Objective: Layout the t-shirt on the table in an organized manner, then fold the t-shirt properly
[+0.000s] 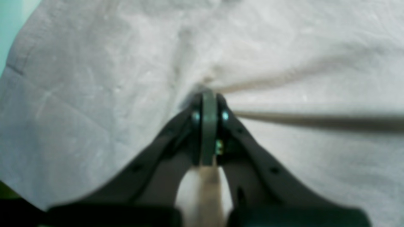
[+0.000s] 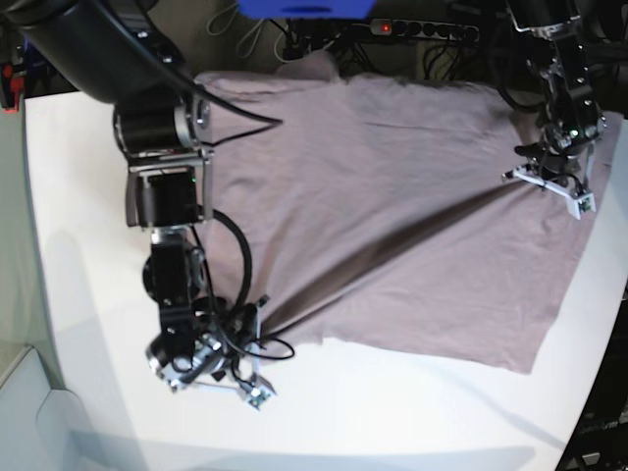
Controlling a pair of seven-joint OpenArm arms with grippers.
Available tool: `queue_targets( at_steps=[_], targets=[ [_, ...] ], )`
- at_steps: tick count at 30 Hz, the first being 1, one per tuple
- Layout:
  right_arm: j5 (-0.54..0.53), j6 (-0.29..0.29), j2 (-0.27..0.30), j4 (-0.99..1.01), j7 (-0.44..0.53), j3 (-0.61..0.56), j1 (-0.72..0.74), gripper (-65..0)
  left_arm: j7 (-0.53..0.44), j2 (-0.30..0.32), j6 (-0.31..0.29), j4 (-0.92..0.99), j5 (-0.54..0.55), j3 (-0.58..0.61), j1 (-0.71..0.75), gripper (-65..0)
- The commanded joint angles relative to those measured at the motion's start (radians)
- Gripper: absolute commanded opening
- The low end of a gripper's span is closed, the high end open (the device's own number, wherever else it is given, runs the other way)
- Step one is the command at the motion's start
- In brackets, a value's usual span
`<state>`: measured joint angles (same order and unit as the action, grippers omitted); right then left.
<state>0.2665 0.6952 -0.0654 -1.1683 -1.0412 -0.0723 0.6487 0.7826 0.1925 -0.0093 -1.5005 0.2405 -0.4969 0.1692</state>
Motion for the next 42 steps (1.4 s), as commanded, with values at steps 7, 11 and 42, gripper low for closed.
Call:
queue_targets(
  at_steps=[7,11,42],
  targets=[
    [0.009,0.003,0.002,-0.023,0.175,-0.094,0.07,-65.0,-0.007,-0.012,0.009,-0.124,0.001,-0.001,-0.004,-64.6],
    [0.01,0.003,0.003,-0.104,0.186,-0.11,0.009,-65.0,-0.007,-0.012,0.01,-0.127,0.001,-0.001,-0.006,-64.6],
    [0.007,0.003,0.256,-0.686,-0.084,-0.389,-0.407,-19.0,-0.007,-0.009,0.007,-0.117,0.001,-0.001,-0.001,-64.6]
  ],
)
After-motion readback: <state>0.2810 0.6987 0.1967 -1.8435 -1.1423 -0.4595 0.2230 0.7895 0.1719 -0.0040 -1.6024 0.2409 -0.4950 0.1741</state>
